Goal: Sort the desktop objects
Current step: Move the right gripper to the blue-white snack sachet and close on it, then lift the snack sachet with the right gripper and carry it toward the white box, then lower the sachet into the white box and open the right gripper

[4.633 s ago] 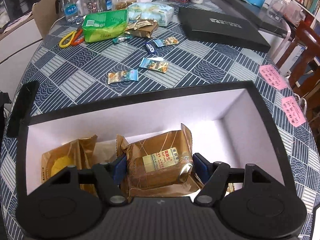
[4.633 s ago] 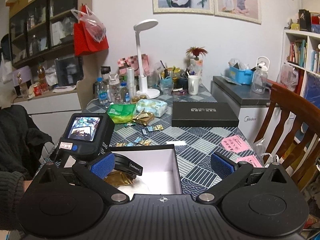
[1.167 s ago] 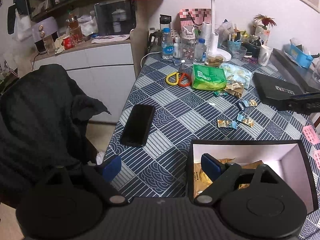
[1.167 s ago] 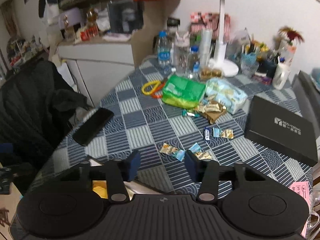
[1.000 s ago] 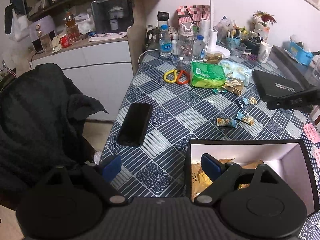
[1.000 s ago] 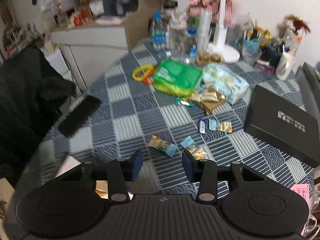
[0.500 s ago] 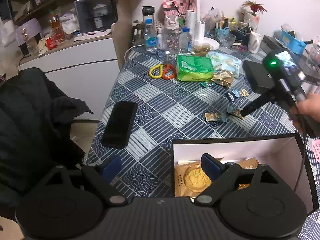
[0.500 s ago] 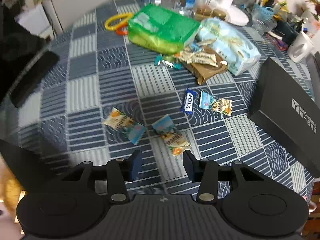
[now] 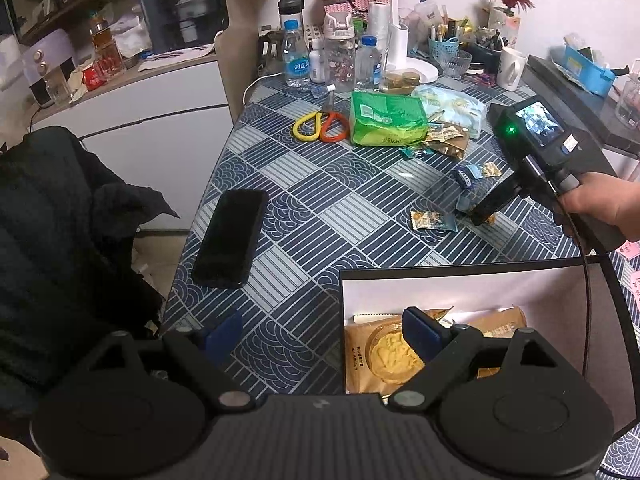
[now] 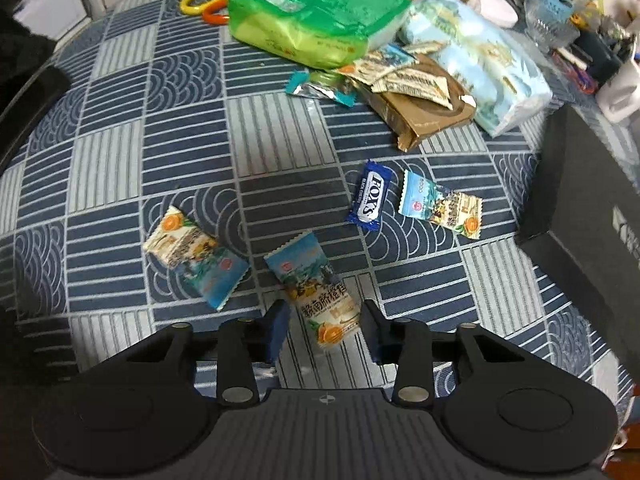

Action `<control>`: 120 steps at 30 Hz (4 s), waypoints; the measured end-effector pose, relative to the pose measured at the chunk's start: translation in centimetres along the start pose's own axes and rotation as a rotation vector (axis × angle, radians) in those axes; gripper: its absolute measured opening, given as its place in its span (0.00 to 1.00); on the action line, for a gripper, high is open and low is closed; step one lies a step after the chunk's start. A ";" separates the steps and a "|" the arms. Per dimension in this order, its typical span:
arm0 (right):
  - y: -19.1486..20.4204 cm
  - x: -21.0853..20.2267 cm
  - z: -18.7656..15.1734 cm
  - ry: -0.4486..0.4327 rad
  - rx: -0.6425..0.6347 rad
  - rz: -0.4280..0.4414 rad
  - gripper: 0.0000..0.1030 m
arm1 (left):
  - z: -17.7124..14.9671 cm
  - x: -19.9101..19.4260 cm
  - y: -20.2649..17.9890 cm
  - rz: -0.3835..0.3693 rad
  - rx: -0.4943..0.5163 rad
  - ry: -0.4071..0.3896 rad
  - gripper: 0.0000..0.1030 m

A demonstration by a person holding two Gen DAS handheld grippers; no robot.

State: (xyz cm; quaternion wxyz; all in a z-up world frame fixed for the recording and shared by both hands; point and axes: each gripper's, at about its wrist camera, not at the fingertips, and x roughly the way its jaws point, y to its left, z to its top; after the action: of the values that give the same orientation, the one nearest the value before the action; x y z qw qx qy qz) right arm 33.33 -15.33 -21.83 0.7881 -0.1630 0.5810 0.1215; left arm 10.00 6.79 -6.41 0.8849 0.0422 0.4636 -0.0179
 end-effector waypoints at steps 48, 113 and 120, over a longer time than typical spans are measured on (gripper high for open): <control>1.6 -9.3 -0.5 -0.210 0.238 -0.111 0.24 | -2.2 -5.9 -1.8 -0.079 0.035 -0.082 1.00; 13.6 -15.5 -22.6 -0.177 0.417 0.018 0.26 | -10.9 -16.2 2.1 -0.112 0.059 -0.215 1.00; 13.7 -14.6 -23.3 -0.157 0.455 0.019 0.27 | -11.2 -16.3 2.7 -0.116 0.066 -0.215 1.00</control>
State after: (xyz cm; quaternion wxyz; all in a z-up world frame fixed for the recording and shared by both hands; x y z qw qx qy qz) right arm 3.40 -12.09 -15.75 0.8460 0.0341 0.5320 0.0074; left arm -8.23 10.41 0.82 0.9250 0.0423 0.3671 -0.0886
